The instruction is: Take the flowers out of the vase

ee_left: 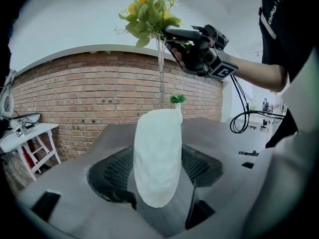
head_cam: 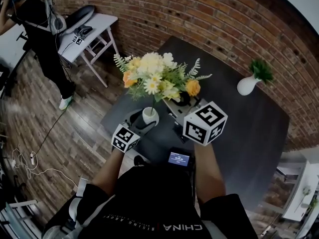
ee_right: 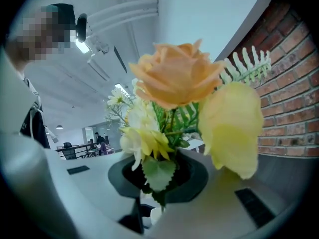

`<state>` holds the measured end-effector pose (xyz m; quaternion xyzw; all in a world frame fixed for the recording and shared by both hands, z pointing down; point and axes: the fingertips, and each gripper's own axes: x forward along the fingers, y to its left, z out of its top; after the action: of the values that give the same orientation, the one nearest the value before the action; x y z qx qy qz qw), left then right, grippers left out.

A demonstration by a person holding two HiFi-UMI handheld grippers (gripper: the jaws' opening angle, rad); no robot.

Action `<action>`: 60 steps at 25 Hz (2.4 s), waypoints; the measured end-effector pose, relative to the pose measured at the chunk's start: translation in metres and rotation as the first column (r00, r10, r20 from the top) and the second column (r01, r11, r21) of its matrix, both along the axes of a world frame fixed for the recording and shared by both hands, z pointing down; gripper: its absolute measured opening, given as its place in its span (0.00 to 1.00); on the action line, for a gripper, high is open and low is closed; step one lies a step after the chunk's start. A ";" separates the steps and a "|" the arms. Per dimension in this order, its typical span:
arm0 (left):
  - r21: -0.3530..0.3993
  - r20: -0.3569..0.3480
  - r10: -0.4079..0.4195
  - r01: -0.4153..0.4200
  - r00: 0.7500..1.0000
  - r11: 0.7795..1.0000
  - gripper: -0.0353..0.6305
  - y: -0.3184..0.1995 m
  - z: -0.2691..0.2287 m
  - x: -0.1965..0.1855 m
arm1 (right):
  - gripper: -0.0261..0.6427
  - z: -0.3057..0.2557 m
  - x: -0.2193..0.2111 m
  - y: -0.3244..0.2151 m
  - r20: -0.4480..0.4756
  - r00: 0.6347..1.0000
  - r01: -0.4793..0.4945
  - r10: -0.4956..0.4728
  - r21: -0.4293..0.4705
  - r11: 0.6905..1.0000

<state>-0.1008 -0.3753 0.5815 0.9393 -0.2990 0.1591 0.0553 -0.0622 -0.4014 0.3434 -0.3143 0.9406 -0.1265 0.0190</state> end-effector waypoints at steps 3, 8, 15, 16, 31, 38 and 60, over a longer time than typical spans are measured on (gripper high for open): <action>0.000 -0.004 -0.006 0.006 1.000 1.000 0.50 -0.001 0.000 -0.002 | 0.14 -0.013 0.007 0.000 0.014 1.000 -0.020 0.020 0.018 1.000; 0.001 -0.004 -0.008 0.008 1.000 1.000 0.50 -0.001 -0.001 -0.002 | 0.14 -0.037 0.030 -0.001 0.029 0.996 -0.089 0.088 0.024 0.996; -0.004 -0.015 -0.002 0.002 1.000 1.000 0.50 0.002 -0.003 -0.005 | 0.14 -0.028 0.065 -0.011 -0.004 0.984 -0.180 0.180 -0.022 0.983; -0.006 -0.016 -0.001 0.001 1.000 1.000 0.50 0.003 -0.003 -0.005 | 0.14 -0.021 0.069 -0.013 -0.012 0.982 -0.190 0.189 -0.037 0.981; 0.014 -0.018 -0.033 0.034 0.999 0.999 0.50 0.020 -0.013 -0.022 | 0.14 0.107 0.099 -0.011 -0.146 0.954 -0.296 0.261 -0.340 0.893; 0.017 0.006 -0.079 0.079 0.997 0.997 0.50 0.035 -0.008 -0.042 | 0.14 0.174 0.114 -0.002 -0.191 0.945 -0.325 0.264 -0.492 0.807; -0.096 0.005 -0.073 0.073 0.997 0.993 0.39 0.083 0.028 0.008 | 0.14 0.328 0.144 0.005 -0.330 0.901 -0.429 0.281 -0.579 0.694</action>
<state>-0.0927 -0.2920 0.6099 0.9238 -0.3253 0.1717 0.1061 0.0817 -0.3968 0.6714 -0.4901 0.7576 -0.3974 -0.1668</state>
